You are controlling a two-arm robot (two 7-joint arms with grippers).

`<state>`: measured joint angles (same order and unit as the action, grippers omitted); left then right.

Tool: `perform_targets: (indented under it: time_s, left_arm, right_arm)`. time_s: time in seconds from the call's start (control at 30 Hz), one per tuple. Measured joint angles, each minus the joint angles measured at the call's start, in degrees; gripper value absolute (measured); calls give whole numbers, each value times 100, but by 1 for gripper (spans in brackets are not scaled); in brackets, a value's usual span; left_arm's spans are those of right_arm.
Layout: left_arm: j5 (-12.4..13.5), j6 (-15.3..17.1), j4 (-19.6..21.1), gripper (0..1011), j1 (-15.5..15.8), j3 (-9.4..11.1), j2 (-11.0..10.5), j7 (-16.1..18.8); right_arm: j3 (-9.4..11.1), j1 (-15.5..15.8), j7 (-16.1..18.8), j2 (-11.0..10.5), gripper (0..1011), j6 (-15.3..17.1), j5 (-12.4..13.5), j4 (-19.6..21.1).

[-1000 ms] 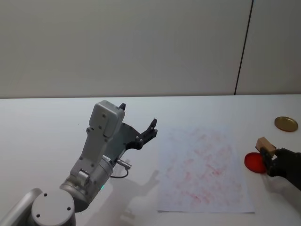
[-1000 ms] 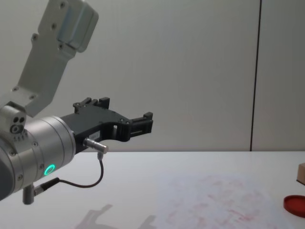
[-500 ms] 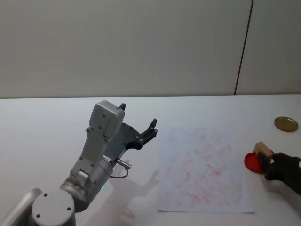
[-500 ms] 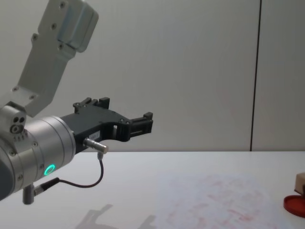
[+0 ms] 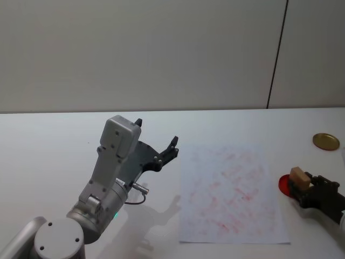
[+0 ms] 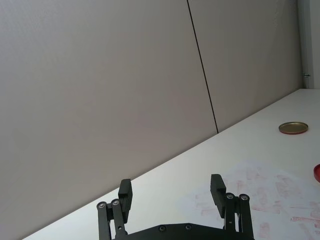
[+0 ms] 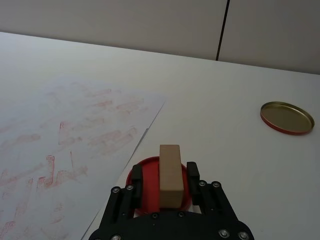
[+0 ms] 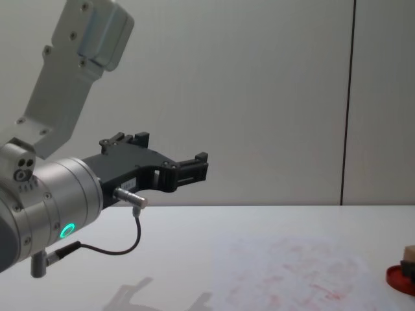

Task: Use the one hand to pick up the stamp and affix it onto the A4 paper.

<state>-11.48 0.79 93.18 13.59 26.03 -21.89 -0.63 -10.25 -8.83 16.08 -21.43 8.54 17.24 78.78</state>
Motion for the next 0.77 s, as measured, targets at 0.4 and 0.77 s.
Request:
perform_targets:
  time_s: [0.4,0.77]
  left_arm:
    - [0,0,0,993,0,0,0,0]
    - [0,0,0,993,0,0,0,0]
  right_arm:
    - [-1,16,-26,1,842,-174,-28,130]
    - [26,143,-197,-40,1001,-474,-98,632]
